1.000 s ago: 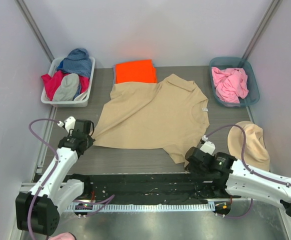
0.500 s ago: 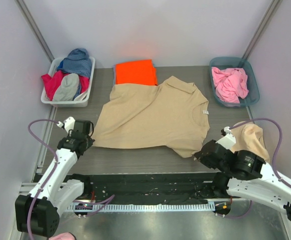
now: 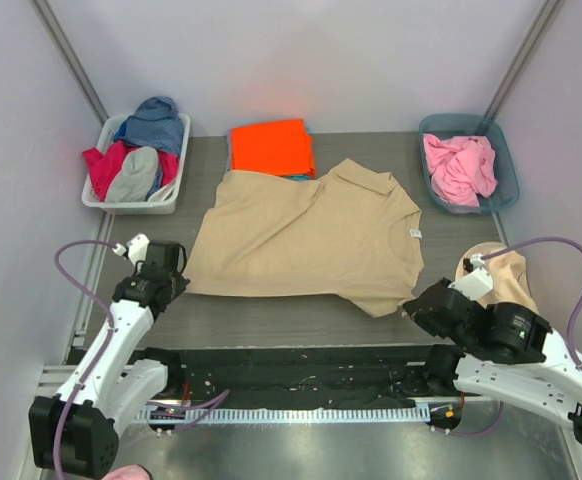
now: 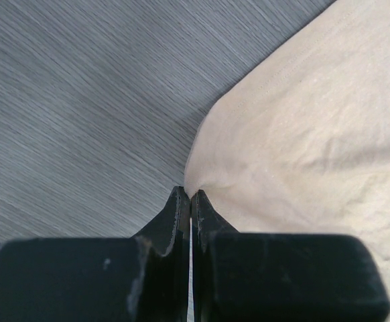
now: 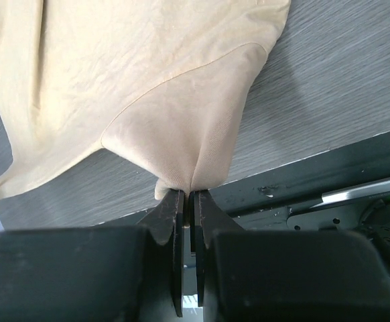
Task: Fold and stack the t-shirts
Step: Fold the tshirt
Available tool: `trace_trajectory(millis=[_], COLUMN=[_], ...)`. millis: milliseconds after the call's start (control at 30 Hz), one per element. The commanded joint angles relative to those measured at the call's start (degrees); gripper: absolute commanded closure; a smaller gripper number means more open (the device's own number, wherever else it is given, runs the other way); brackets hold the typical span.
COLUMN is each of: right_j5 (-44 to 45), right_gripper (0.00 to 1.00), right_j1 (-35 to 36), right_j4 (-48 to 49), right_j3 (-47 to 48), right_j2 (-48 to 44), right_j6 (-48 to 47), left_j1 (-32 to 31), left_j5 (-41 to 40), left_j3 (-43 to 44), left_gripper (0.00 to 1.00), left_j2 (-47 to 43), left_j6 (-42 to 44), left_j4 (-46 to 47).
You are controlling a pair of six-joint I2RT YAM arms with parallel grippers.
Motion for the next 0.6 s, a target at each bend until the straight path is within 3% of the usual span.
trace_trajectory(millis=[0, 167, 567], right_j5=[4.29, 8.5, 17.74], right_gripper=[0.99, 0.99, 0.99], right_j1=[0.3, 0.3, 0.39], right_j4=[-3.87, -3.69, -0.79], right_j3=[1.87, 2.31, 5.56], right_j2=[-0.6, 0.28, 12.76], right_j6=[2.48, 3.1, -1.82], left_j1=[0.33, 0.24, 0.24], left_j5=[-0.2, -0.28, 0.15], left_j3=[1.63, 4.53, 15.43], left_gripper=[1.0, 1.0, 1.0], left_j2=[0.18, 4.92, 20.39], left_j6=[-0.47, 0.41, 2.61], left_j4=[0.92, 4.52, 10.94])
